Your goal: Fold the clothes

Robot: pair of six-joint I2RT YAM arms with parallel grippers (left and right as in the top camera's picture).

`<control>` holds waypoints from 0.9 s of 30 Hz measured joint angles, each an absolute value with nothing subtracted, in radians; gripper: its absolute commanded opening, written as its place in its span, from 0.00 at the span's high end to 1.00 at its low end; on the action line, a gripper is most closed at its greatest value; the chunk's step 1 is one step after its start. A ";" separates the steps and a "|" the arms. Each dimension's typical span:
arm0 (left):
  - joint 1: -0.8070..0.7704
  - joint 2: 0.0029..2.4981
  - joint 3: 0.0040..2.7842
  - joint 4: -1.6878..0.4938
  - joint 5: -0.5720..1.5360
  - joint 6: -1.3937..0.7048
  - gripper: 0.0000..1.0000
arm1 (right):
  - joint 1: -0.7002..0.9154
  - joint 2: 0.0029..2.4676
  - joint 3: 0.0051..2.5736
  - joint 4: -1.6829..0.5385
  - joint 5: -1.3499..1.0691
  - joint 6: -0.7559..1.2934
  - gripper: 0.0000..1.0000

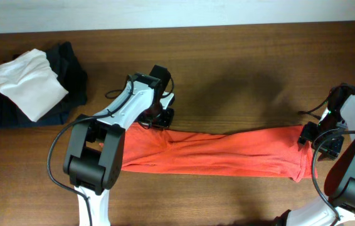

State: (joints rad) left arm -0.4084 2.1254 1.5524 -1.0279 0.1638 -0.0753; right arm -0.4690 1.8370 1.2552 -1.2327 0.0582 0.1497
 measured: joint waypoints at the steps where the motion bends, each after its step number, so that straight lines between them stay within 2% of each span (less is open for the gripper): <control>1: -0.408 2.125 1.552 -1.028 0.164 -0.075 1.00 | -0.469 1.837 1.255 -1.233 0.058 0.149 0.35; 2: -0.408 2.125 1.552 -1.028 0.164 -0.075 0.97 | -0.469 1.837 1.255 -1.233 0.058 0.149 0.35; 4: -0.408 2.125 1.552 -1.028 0.150 -0.075 0.77 | -0.469 1.837 1.255 -1.232 0.058 0.149 0.35; 5: -0.408 2.125 1.552 -1.028 0.130 -0.074 0.71 | -0.469 1.837 1.255 -1.232 0.058 0.149 0.35; 7: -0.408 2.125 1.552 -1.027 0.091 -0.075 0.70 | -0.469 1.837 1.255 -1.232 0.058 0.150 0.35; 9: -0.408 2.125 1.552 -1.020 0.070 -0.075 0.71 | -0.469 1.837 1.255 -1.232 0.058 0.150 0.35; 10: -0.408 2.125 1.552 -1.020 0.069 -0.076 0.76 | -0.469 1.837 1.255 -1.232 0.058 0.149 0.35; 13: -0.408 2.125 1.548 -1.016 0.070 -0.073 0.99 | -0.469 1.837 1.255 -1.232 0.058 0.149 0.35; 19: -0.408 2.125 1.525 -1.034 0.094 -0.075 1.00 | -0.469 1.837 1.254 -1.232 0.058 0.150 0.35; 26: -0.429 2.072 1.752 -1.262 0.101 -0.076 1.00 | -0.469 1.837 1.254 -1.229 0.058 0.149 0.35; 27: -0.443 2.067 1.752 -1.290 0.089 -0.080 0.95 | -0.469 1.837 1.254 -1.229 0.058 0.149 0.35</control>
State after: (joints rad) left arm -0.4427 2.0670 1.7519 -1.2900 0.0887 -0.0795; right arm -0.4686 1.8370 1.2541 -1.2285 0.0582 0.1490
